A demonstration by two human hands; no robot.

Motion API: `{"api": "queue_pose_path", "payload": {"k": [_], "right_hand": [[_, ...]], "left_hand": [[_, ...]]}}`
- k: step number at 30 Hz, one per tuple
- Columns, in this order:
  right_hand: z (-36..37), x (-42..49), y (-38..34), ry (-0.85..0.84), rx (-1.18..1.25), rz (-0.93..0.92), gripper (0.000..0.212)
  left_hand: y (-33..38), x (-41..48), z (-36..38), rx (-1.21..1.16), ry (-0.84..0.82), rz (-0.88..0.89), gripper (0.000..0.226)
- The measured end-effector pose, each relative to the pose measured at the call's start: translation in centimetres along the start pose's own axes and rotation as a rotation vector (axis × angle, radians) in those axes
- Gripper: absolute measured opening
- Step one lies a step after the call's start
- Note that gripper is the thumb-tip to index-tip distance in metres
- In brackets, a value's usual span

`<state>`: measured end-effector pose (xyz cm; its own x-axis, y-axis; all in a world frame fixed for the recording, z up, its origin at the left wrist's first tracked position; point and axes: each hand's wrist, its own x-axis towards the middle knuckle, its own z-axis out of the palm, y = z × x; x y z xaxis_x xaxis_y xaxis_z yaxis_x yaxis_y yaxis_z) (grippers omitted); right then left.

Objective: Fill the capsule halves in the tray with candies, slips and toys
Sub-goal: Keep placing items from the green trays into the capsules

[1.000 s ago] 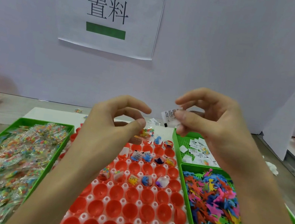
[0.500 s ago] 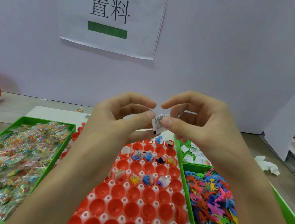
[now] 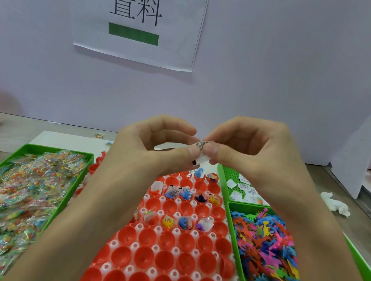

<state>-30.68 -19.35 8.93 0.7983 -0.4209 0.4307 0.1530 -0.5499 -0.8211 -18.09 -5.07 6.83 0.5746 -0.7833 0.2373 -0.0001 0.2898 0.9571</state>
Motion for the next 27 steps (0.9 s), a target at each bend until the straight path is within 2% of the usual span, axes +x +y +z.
{"api": "queue_pose_path", "payload": {"k": [5, 10, 13, 14, 17, 18, 21, 23, 27], "right_hand": [[-0.2, -0.1, -0.2, 0.012, 0.020, -0.069, 0.008], [-0.6, -0.1, -0.2, -0.002, -0.013, -0.048, 0.018], [-1.9, 0.2, 0.9, -0.108, -0.253, 0.148, 0.035], [-2.6, 0.3, 1.7, -0.173, -0.358, 0.232, 0.035], [-4.5, 0.1, 4.5, -0.376, -0.673, 0.450, 0.012], [-4.8, 0.0, 5.3, -0.441, -0.724, 0.527, 0.009], [-4.8, -0.2, 7.5, -0.568, -0.765, 0.734, 0.023], [-4.4, -0.2, 8.5, -0.575, -0.770, 0.785, 0.025], [-3.8, 0.0, 9.8, -0.538, -0.820, 0.760, 0.023]], "left_hand": [[0.0, -0.1, 0.3, -0.070, -0.088, -0.067, 0.027], [0.2, 0.0, 0.4, -0.056, -0.105, -0.061, 0.020], [0.1, 0.0, 0.3, -0.039, -0.065, -0.058, 0.016], [0.0, 0.0, 0.4, -0.037, -0.055, -0.059, 0.014], [0.0, 0.0, 0.4, -0.046, -0.045, -0.064, 0.012], [0.0, 0.0, 0.3, -0.048, -0.043, -0.064, 0.011], [0.0, 0.1, 0.3, -0.049, -0.045, -0.064, 0.012], [0.0, 0.2, 0.2, -0.041, -0.044, -0.062, 0.012], [0.0, 0.2, 0.2, -0.031, -0.040, -0.058, 0.014]]}}
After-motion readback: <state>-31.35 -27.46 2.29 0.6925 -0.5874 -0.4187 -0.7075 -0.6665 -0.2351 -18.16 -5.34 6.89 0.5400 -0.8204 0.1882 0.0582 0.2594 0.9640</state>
